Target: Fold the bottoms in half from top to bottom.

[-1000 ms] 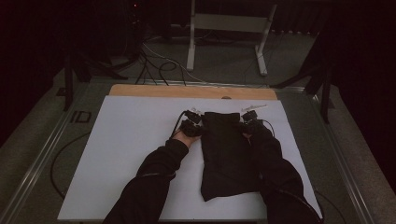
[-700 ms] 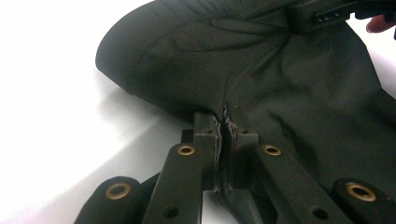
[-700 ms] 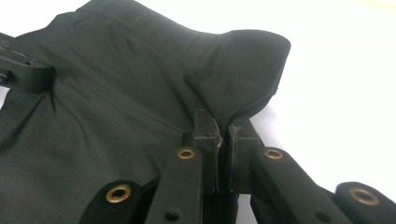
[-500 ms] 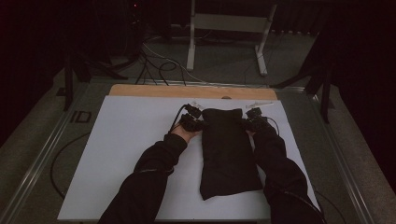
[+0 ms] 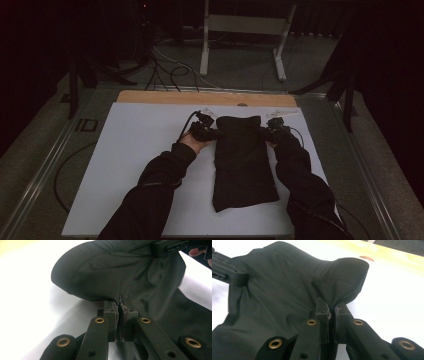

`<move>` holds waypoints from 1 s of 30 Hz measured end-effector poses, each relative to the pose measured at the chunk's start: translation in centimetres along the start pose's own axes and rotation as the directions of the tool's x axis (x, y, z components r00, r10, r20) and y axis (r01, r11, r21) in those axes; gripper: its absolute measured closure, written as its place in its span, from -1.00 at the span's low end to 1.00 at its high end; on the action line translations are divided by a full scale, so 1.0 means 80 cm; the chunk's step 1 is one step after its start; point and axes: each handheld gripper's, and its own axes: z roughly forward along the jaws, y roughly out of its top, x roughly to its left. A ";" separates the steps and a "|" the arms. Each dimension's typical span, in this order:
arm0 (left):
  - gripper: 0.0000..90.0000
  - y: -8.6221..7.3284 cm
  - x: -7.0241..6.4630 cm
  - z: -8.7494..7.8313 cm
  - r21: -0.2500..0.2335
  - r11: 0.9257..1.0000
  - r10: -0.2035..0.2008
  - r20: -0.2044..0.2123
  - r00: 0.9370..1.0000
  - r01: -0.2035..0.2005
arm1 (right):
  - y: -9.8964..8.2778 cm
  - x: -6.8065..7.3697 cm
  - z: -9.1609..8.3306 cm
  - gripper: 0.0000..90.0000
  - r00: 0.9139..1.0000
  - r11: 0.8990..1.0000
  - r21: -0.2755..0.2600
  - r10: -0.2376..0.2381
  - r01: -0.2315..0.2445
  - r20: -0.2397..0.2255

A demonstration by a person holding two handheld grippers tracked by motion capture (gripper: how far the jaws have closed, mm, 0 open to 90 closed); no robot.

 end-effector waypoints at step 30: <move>0.90 -0.030 -0.061 -0.030 0.022 0.997 0.077 0.104 0.992 -0.080 | -0.051 0.037 -0.064 0.88 0.998 0.999 -0.034 -0.043 0.042 -0.035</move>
